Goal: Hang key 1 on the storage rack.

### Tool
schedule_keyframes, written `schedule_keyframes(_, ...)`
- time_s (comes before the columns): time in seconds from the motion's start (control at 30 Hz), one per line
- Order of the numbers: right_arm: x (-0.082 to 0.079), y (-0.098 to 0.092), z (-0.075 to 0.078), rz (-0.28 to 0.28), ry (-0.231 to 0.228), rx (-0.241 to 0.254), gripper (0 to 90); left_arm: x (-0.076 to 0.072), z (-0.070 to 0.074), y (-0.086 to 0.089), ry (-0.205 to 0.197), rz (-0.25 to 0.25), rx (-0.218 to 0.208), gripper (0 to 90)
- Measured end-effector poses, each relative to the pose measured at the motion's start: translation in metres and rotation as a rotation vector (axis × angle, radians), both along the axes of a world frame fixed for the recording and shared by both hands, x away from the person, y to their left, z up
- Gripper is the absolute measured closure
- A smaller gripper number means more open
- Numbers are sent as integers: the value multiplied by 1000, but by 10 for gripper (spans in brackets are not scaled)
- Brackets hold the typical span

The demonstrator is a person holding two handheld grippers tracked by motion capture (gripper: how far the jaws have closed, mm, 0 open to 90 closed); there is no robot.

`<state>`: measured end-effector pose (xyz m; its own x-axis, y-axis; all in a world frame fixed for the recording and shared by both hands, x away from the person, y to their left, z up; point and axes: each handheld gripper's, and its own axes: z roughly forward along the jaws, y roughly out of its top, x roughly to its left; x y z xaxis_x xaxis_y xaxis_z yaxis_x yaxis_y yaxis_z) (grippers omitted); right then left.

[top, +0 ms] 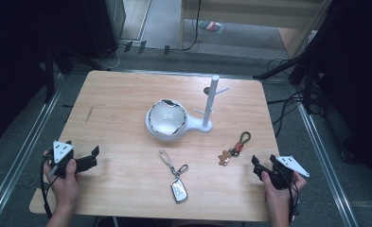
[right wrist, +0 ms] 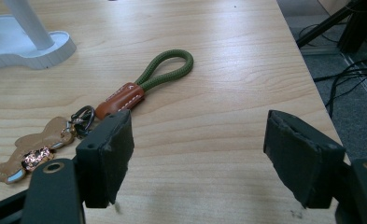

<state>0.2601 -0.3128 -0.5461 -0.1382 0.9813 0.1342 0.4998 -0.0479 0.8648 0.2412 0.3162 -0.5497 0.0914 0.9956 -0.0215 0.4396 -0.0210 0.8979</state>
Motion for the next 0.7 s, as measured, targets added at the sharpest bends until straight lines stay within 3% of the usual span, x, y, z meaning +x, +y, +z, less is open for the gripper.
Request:
schedule_keyframes(0.23, 0, 0, 0, -11, 10, -16, 245, 0, 0, 0, 1, 1, 3, 0)
schedule_keyframes(0.47, 2, 4, 2, -23, 35, -69, 232, 0, 0, 0, 0, 1, 1, 0)
schedule_keyframes(0.6, 3, 4, 6, -35, 33, -42, 254, 1, 0, 0, 6, 1, 3, 0)
schedule_keyframes(0.7, 5, 10, 13, -43, 49, -58, 268, 1, 0, 0, 6, 5, -1, 0)
